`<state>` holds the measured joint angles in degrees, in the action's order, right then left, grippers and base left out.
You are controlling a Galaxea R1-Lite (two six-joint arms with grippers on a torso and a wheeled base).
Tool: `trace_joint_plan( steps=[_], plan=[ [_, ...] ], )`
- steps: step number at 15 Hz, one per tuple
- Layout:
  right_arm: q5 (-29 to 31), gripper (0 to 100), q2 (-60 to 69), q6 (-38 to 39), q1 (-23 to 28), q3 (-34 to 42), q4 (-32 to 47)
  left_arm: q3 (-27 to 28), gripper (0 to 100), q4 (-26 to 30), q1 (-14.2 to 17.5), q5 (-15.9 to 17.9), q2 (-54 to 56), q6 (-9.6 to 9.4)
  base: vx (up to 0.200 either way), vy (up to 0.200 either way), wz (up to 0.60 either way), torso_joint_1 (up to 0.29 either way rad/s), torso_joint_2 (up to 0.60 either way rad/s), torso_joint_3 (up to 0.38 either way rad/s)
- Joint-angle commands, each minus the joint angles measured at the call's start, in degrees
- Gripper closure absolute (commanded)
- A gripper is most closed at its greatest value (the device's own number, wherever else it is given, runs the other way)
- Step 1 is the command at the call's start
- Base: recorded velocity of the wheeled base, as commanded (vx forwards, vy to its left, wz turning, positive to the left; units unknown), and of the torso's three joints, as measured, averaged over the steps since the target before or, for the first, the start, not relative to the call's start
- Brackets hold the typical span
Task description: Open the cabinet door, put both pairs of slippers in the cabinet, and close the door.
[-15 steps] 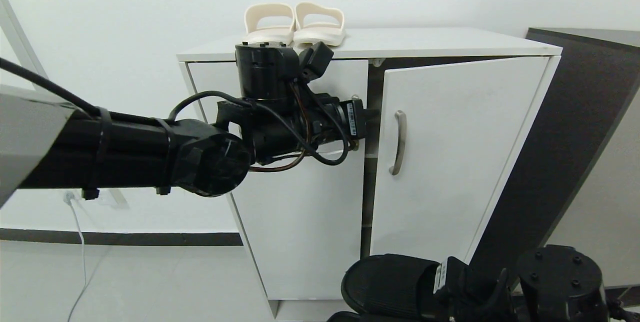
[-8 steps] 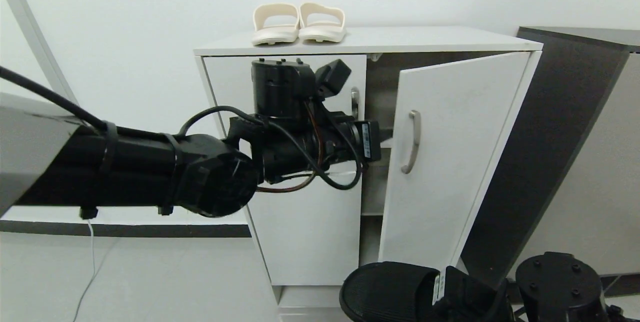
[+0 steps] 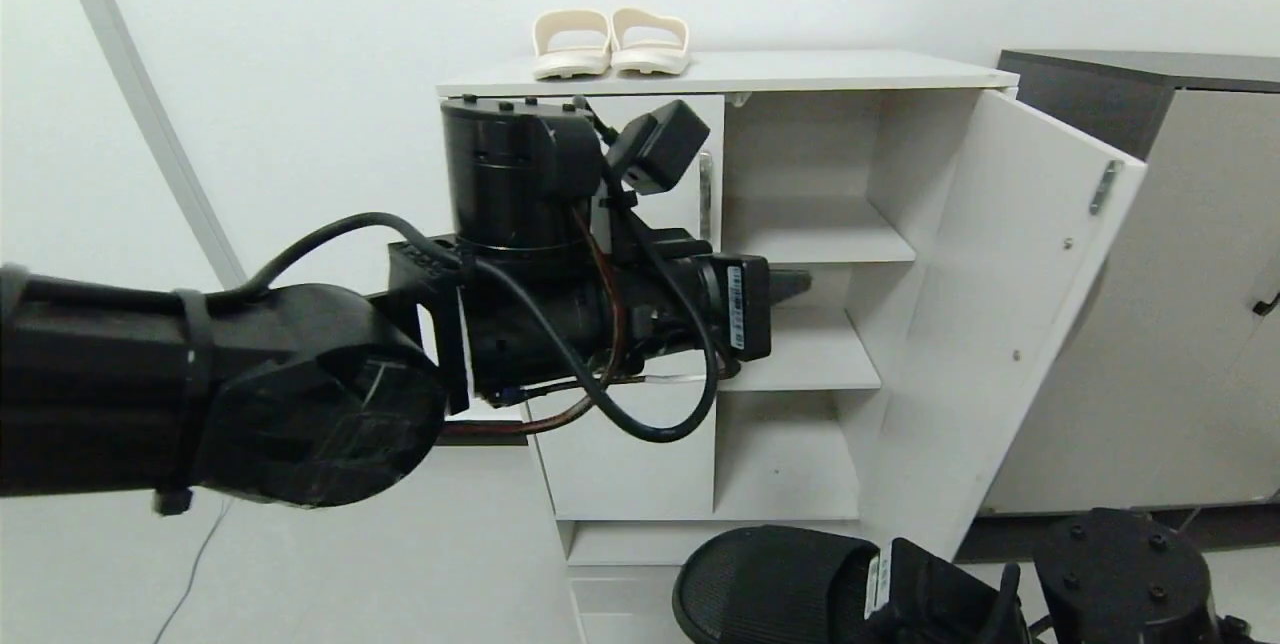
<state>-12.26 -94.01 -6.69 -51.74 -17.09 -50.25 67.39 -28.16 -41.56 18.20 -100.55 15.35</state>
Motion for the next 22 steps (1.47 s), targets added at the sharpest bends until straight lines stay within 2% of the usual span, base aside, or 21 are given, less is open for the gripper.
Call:
trace_joint_plan(
  steps=[1, 2, 4, 5, 6, 8, 10, 11, 12, 13, 15, 16, 18, 19, 20, 22],
  plan=[
    [0.1, 100, -0.6, 0.0, 0.3, -0.1, 0.0, -7.7, 100, 0.0, 2.4, -0.1, 9.8, -2.52, 0.0, 0.0, 0.0, 0.0, 0.0, 0.0],
    [0.1, 100, -1.1, 0.1, 0.6, -0.4, 0.0, -12.6, 100, 0.1, 3.8, 0.0, 15.9, -3.66, 0.0, 0.0, 0.0, 0.0, 0.0, 0.0],
    [0.3, 100, -1.7, 0.3, 2.6, -1.4, 0.0, -22.4, 100, 1.0, 7.2, -0.1, 29.5, -3.75, 0.0, 0.0, 0.0, 0.0, 0.0, 0.0],
    [0.3, 100, -2.0, 0.3, 3.1, -1.5, 0.0, -24.1, 100, 1.4, 8.3, -0.2, 32.6, -3.75, 0.0, 0.0, 0.0, 0.0, 0.0, 0.0],
    [0.4, 100, -2.6, 0.5, 4.0, -2.2, 0.0, -30.3, 100, 6.1, 11.9, -0.2, 43.9, -3.83, 0.0, 0.0, 0.0, 0.0, 0.0, 0.0],
    [0.5, 100, -2.6, 0.6, 4.1, -2.1, 0.0, -34.1, 100, 16.4, 14.7, -1.6, 57.7, -3.83, 0.0, 0.0, 0.0, 0.0, 0.0, 0.0],
    [0.5, 100, -2.7, 0.6, 4.1, -2.2, 0.0, -35.0, 100, 30.4, 17.6, -8.4, 69.2, -3.92, 0.0, 0.0, 0.0, 0.0, 0.0, 0.0],
    [0.6, 100, -2.6, 0.6, 4.1, -2.2, 0.0, -35.7, 100, 35.9, 18.4, -12.8, 73.2, -3.92, 0.0, 0.0, 0.0, 0.0, 0.0, 0.0],
    [0.8, 100, -2.7, 0.6, 4.1, -2.2, 0.0, -37.6, 100, 38.8, 18.7, -17.4, 76.1, -3.92, 0.0, 0.0, 0.0, 0.0, 0.0, 0.0],
    [1.5, 100, -2.7, 0.6, 4.1, -2.2, 0.0, -40.5, 100, 39.1, 20.1, -22.0, 78.0, -4.01, 0.0, 0.0, 0.0, 0.0, 0.0, 0.0],
    [2.6, 100, -3.0, 0.7, 4.0, -2.2, 0.0, -46.4, 100, 38.9, 26.3, -27.2, 80.7, -5.33, 0.0, 0.0, 0.0, 0.0, 0.0, 0.0],
    [2.5, 100, -3.2, 0.6, 4.0, -2.2, 0.0, -49.5, 100, 38.7, 31.8, -29.8, 83.3, -6.65, 0.0, 0.0, 0.0, 0.0, 0.0, 0.0],
    [2.6, 100, -3.3, 0.6, 4.0, -2.2, 0.0, -54.5, 100, 36.9, 41.7, -29.8, 87.8, -9.81, 0.0, 0.0, 0.0, 0.0, 0.0, 0.0],
    [2.6, 100, -3.4, 0.6, 4.0, -2.2, 0.0, -56.7, 100, 35.5, 44.5, -29.2, 90.7, -11.92, 0.0, 0.0, 0.0, 0.0, 0.0, 0.0],
    [2.7, 100, -3.5, 0.6, 4.0, -2.6, 0.0, -58.3, 100, 35.3, 45.2, -27.4, 93.3, -12.89, 0.0, 0.0, 0.0, 0.0, 0.0, 0.0],
    [3.8, 100, -4.0, 0.7, 4.0, -2.7, 0.0, -61.8, 100, 35.2, 45.0, -22.3, 96.2, -13.59, 0.0, 0.0, 0.0, 0.0, 0.0, 0.0]
  ],
)
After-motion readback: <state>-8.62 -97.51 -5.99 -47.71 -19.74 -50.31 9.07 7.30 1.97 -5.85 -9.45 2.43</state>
